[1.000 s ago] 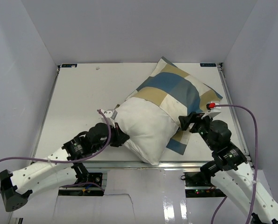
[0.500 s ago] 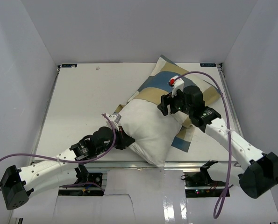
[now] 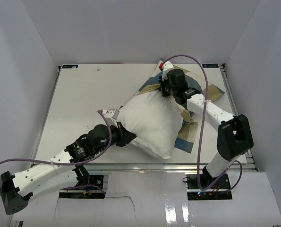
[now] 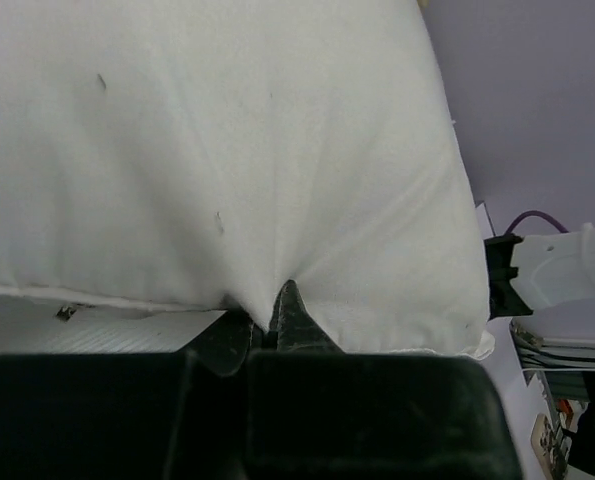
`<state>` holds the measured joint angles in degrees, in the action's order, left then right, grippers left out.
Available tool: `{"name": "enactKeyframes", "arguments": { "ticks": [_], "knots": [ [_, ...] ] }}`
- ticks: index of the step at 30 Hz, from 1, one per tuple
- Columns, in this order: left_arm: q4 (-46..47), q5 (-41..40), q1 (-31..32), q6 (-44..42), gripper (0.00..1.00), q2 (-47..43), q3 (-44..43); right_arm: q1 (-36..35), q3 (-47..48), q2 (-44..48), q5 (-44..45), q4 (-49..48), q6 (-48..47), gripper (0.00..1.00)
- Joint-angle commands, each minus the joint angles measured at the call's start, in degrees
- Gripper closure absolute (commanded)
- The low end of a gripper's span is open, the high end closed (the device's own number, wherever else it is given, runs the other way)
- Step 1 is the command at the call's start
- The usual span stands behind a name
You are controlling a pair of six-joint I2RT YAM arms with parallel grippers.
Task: Remove the pillowcase from the pillow
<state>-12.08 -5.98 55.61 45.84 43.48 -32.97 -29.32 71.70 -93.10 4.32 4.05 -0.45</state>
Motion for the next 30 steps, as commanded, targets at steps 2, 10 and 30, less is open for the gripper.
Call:
{"name": "enactKeyframes", "arguments": {
  "ticks": [2,10,30],
  "knots": [
    [-3.56,-0.61,0.28,1.0,1.0,-8.49,-6.3,7.86,7.22,-5.77,11.24,-1.68,5.19,0.92],
    [-21.12,-19.65,0.2,3.02,1.0,-21.05,-18.43,18.41,29.9,-19.84,11.42,12.82,12.11,0.92],
    [-23.61,-27.42,0.2,8.12,1.0,-17.82,-11.59,14.82,8.06,7.47,-26.47,8.69,10.55,0.14]
  ]
}}
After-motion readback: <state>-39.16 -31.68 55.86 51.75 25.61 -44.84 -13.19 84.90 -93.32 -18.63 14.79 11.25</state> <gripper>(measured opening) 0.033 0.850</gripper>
